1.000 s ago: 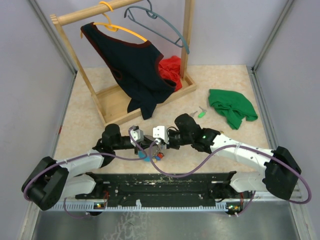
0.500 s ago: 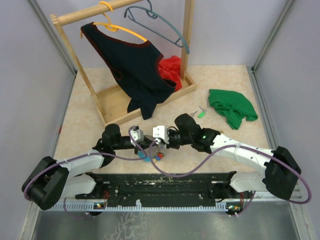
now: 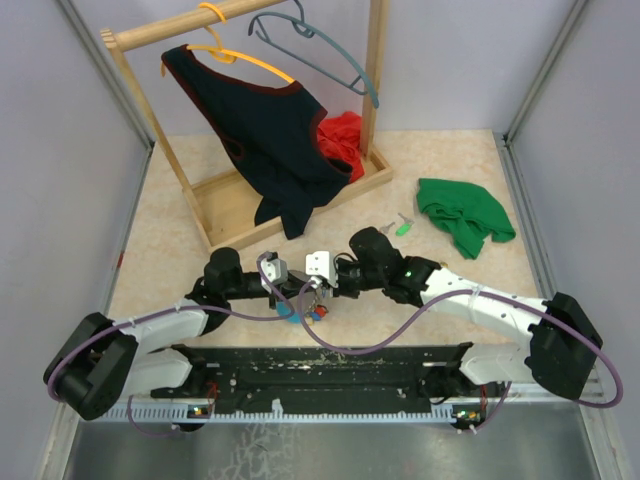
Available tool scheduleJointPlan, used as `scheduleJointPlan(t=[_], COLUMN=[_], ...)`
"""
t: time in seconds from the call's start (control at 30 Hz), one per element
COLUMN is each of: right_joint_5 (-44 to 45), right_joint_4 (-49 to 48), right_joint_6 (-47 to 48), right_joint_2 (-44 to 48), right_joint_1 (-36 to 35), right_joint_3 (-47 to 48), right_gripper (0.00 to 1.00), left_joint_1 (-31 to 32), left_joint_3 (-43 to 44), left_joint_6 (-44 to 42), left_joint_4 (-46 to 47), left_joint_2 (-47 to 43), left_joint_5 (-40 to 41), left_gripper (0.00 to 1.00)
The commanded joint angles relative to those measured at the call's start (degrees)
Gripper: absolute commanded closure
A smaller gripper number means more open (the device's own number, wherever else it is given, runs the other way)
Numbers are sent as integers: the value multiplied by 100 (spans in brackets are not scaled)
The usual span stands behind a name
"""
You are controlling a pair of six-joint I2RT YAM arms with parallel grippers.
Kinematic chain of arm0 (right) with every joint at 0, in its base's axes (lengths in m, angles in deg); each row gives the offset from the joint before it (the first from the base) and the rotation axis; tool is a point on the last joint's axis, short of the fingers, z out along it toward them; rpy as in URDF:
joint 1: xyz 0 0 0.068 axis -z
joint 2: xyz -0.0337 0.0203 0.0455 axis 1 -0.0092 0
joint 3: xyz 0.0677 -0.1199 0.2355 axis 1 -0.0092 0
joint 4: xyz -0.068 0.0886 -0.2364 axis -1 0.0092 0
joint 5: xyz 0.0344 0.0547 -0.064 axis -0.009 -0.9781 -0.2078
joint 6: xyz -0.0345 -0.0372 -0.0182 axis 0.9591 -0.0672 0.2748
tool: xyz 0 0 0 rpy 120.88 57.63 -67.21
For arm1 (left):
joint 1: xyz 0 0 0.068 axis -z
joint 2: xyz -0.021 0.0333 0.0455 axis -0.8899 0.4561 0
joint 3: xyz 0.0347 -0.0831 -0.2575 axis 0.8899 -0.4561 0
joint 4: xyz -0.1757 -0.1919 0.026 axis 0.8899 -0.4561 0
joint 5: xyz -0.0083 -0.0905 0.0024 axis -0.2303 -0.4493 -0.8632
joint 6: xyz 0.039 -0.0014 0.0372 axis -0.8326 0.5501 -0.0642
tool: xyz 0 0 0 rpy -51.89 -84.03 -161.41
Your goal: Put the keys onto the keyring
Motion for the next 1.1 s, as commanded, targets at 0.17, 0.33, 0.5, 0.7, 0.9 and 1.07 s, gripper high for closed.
scheduleJointPlan(t=[0.17, 0.33, 0.5, 0.7, 0.9, 1.07], right_joint_5=[-227, -367, -352, -288, -149, 30], right_joint_4=[-266, -255, -312, -374, -156, -139], right_joint_6=[-62, -94, -176, -299, -456, -539], right_joint_2=[-23, -90, -130, -82, 119, 255], right_joint_1=[-63, -62, -62, -64, -64, -62], right_joint_3=[113, 167, 171, 121, 63, -32], right_gripper=[100, 100, 100, 100, 100, 100], left_joint_1=[-25, -25, -25, -25, -25, -25], left_joint_3=[44, 52, 56, 32, -5, -22], left_joint_6=[-33, -44, -47, -55, -112, -137], left_joint_4=[290, 284, 290, 291, 282, 289], left_joint_2=[10, 19, 19, -7, -55, -75], left_joint_5=[-196, -197, -226, -161, -42, -27], left_gripper=[100, 100, 100, 100, 100, 100])
